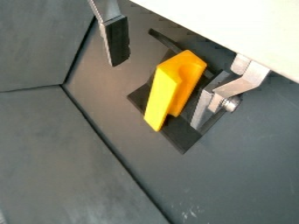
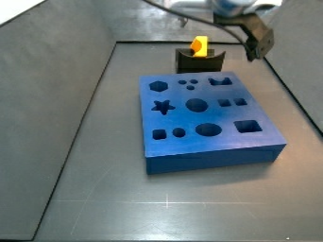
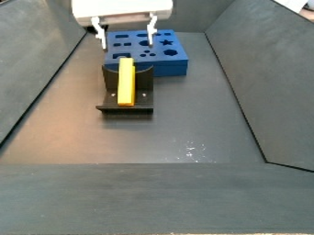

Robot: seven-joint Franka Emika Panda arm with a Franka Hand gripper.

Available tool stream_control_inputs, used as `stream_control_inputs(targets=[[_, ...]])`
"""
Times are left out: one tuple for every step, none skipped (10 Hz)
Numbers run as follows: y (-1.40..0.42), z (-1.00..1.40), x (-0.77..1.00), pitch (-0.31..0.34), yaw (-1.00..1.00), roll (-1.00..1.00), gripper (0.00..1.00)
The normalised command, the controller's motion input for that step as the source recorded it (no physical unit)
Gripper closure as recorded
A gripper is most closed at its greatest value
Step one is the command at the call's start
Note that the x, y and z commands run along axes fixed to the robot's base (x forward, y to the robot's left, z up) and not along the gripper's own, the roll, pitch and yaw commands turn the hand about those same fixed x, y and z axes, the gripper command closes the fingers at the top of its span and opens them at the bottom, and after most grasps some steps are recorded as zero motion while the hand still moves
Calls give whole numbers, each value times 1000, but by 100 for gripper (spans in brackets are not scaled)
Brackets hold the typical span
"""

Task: Pick up the arch object. Move up. Place the arch object on the fixture. Regrasp the arch object. Rotate the arch object. Move to above the board. Insert the arch object.
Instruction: Regrasp the arch object.

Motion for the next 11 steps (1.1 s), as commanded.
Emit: stream_control_inputs(targets=[[33,-1000,97,-115,8,82,0],[27,-1000,101,-94,-23,79,0],[25,-1000,104,-77,-36,80,0],[16,-856,93,-52,-46,74,0],[13,-741,81,-36,-46,73,0],[9,-631,74,-25,-40,68,0],[8,-481,69,-9,-27,69,0],[6,-380,69,-6,-15,68,0],[6,-361,53,-3,-24,70,0],[6,-361,52,-3,-24,70,0],[6,-360,52,-3,-24,70,0]])
